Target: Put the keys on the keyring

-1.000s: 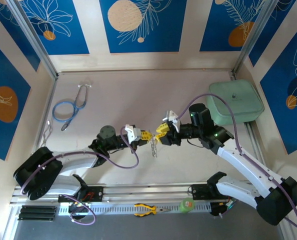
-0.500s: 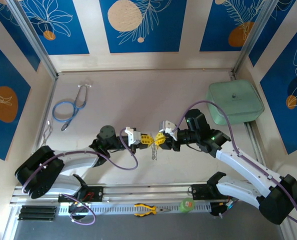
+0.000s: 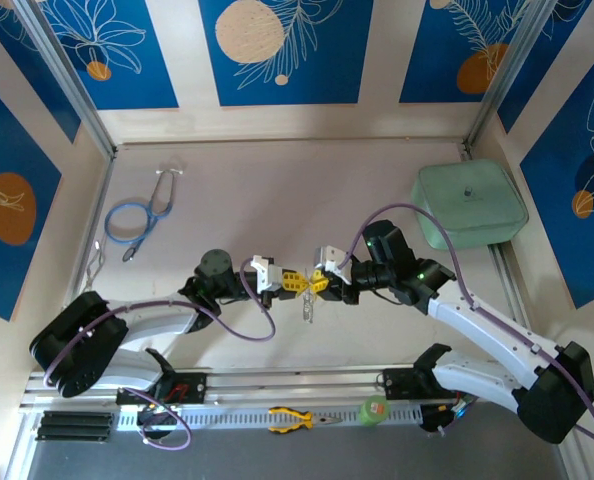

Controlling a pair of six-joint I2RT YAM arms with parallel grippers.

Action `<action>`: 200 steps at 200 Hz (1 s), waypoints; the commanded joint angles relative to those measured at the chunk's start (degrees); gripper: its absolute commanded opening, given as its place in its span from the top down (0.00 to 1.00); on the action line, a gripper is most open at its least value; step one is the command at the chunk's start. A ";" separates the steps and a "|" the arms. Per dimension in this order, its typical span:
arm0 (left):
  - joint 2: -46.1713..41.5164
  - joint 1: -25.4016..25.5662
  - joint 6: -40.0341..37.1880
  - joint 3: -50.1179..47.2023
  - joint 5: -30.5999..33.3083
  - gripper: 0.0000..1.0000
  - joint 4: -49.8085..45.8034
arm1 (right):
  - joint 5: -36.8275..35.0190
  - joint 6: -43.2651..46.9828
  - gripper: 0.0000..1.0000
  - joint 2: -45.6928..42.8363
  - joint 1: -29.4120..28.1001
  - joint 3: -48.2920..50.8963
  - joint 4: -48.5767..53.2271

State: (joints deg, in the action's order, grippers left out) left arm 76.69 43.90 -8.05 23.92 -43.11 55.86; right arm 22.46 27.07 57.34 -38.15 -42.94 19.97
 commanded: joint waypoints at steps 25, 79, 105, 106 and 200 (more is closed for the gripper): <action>-0.17 0.14 -1.50 1.42 -2.18 1.00 0.80 | 1.78 1.10 1.00 0.11 -0.38 0.54 1.72; -4.94 0.20 -8.27 2.79 4.14 0.63 -14.33 | -3.07 5.50 1.00 1.01 -3.24 -4.14 7.05; -7.52 0.30 -13.97 4.93 5.26 0.66 -25.42 | -6.64 8.31 1.00 2.80 -5.28 -7.45 9.82; -7.56 0.26 -14.21 5.01 5.29 0.67 -25.70 | -6.77 8.33 1.00 2.83 -5.32 -7.57 9.91; -8.24 0.25 -17.89 7.86 3.12 1.00 -30.74 | -7.42 6.23 1.00 6.26 -7.24 -11.53 7.65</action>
State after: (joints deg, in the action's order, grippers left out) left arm 68.69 43.90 -24.53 29.74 -39.05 25.91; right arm 10.63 35.97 64.84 -45.56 -53.06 32.12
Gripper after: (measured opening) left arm 0.069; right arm 0.050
